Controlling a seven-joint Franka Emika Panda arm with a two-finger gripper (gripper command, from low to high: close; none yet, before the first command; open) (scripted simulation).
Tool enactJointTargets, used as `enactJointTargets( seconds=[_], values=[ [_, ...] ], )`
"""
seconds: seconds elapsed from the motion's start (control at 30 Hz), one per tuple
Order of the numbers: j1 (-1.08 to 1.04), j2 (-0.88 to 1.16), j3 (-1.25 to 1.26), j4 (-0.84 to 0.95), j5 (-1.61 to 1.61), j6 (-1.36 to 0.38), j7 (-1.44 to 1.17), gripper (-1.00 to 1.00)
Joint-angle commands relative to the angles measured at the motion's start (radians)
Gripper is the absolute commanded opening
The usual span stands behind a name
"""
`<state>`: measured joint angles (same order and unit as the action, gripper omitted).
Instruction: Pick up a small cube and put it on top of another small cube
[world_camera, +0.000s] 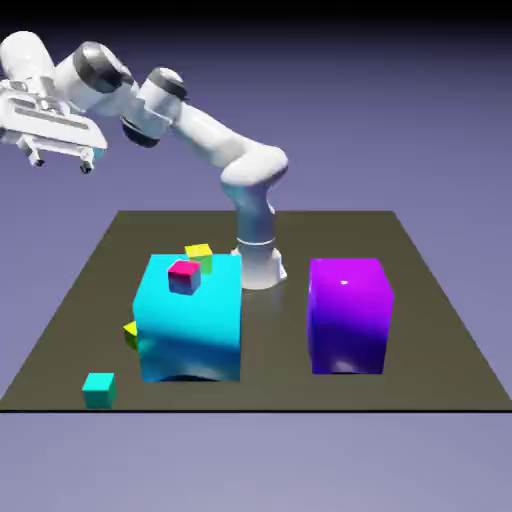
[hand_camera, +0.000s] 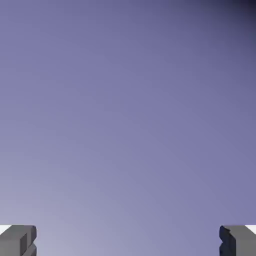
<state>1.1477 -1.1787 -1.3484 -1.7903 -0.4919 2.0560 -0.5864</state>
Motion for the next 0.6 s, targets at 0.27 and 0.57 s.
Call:
enactJointTargets(
  seconds=[0.27,0.57],
  values=[
    [0.275,-0.147,-0.326,0.247,-0.119,-0.237,-0.321,0.00],
    [0.455,-0.291,-0.584,0.351,-0.236,-0.307,-0.521,0.00]
  ],
)
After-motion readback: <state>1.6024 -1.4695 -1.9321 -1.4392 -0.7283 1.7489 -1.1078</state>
